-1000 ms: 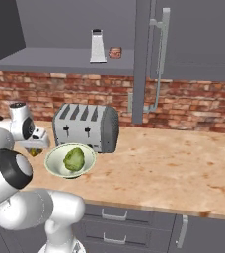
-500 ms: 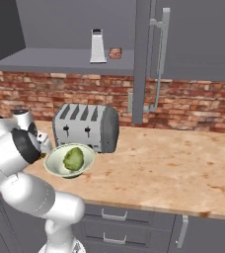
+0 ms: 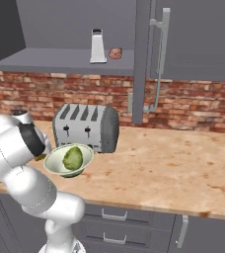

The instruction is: Pick the cheese from the fridge and the cheese grater from the cabinet and place them next to the salad bowl.

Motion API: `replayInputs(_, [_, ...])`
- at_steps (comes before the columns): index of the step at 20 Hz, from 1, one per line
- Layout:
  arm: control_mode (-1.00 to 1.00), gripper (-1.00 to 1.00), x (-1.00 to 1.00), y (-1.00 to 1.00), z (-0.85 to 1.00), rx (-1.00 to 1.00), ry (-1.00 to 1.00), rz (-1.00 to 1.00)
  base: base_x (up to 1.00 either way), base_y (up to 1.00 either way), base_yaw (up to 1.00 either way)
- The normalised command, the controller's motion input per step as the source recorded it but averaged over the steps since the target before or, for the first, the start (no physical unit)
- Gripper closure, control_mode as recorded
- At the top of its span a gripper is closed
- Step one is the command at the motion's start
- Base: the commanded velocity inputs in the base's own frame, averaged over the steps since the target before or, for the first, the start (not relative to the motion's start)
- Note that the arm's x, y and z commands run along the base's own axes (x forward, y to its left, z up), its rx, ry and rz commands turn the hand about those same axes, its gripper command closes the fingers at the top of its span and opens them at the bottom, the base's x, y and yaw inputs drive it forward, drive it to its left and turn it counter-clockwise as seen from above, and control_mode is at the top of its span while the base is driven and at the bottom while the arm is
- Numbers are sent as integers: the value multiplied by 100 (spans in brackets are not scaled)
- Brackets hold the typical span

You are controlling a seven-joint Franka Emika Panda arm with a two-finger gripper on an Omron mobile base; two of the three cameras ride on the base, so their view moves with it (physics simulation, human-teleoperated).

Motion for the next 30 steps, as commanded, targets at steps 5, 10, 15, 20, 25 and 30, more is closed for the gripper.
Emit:
replayInputs(5, [-100,-100,1,0,-10,0,1,0,0,0,0])
replayInputs(10, [-100,-100,-1,-2,15,2,5,0,0,0,0])
replayInputs(15, [-100,-100,-2,0,23,0,1,0,0,0,0])
replayInputs(20, [-100,-100,-10,0,56,0,0,0,0,0,0])
replayInputs(25, [-100,-100,-12,-14,62,0,0,0,0,0,0])
replayInputs(30, [-100,-100,-16,-29,66,1,-1,0,0,0,0])
